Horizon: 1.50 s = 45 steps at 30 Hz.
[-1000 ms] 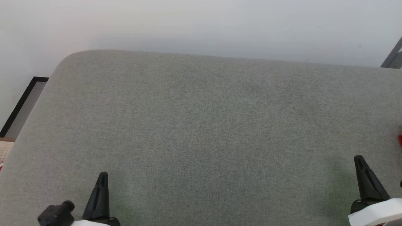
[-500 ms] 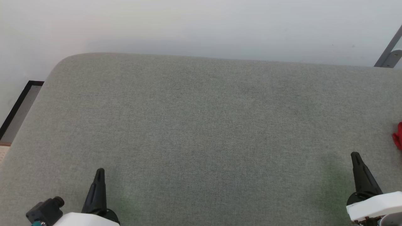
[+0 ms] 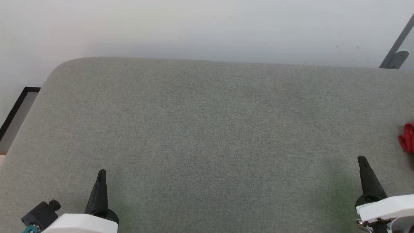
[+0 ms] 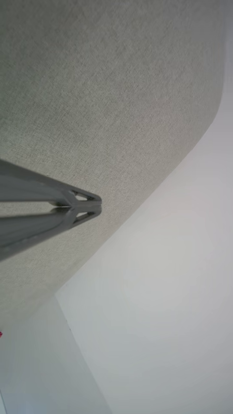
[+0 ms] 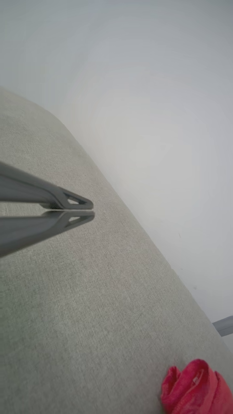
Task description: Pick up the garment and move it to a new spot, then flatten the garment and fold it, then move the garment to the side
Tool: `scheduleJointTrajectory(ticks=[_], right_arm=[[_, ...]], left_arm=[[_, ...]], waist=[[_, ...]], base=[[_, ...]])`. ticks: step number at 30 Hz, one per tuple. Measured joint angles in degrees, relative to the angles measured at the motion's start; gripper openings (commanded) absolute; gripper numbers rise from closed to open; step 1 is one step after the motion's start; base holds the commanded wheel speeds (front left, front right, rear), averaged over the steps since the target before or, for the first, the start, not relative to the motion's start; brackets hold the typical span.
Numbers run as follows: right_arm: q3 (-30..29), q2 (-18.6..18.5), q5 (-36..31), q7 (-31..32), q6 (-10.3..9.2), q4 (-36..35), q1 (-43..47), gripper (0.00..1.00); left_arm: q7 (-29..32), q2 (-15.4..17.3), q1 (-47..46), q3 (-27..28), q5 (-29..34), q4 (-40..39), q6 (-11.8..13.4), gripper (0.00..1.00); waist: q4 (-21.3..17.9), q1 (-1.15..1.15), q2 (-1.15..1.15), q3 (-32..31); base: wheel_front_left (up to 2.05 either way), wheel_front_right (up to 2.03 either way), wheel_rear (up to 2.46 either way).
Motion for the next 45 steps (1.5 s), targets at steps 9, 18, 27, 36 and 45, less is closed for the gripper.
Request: scheduleJointTrajectory(ticks=[9,18,27,36,45], right_arm=[[-0.35,1.05,5.37,1.41,0.00,0.38,-1.09,0.00],[-0.64,2.23,10.29,2.82,-0.01,0.70,-1.95,0.00],[-1.04,3.23,14.81,4.01,-0.01,1.02,-2.42,0.00],[-1.49,4.16,19.02,5.12,-0.01,1.45,-3.38,0.00],[-1.80,5.06,22.84,6.10,-0.01,1.91,-3.83,0.00]], left_arm=[[1.53,-0.19,-0.98,0.48,-6.37,0.48,0.00,0.00],[3.09,-0.34,-2.07,0.90,-11.74,0.90,0.00,0.00],[4.55,-0.52,-3.19,1.35,-17.20,1.37,0.00,0.00],[6.01,-0.68,-4.11,1.78,-21.82,1.83,0.00,0.00],[7.30,-0.86,-4.71,2.26,-25.99,2.19,0.00,0.00]], waist=[[-0.60,0.00,0.00,-0.23],[-1.20,0.00,0.00,-0.46],[-1.80,0.00,0.00,-0.69],[-2.40,0.00,0.00,-0.91],[-3.00,0.00,0.00,-1.14]], base=[[0.00,0.00,0.00],[0.00,0.00,0.00],[0.00,0.00,0.00],[0.00,0.00,0.00],[0.00,0.00,0.00]])
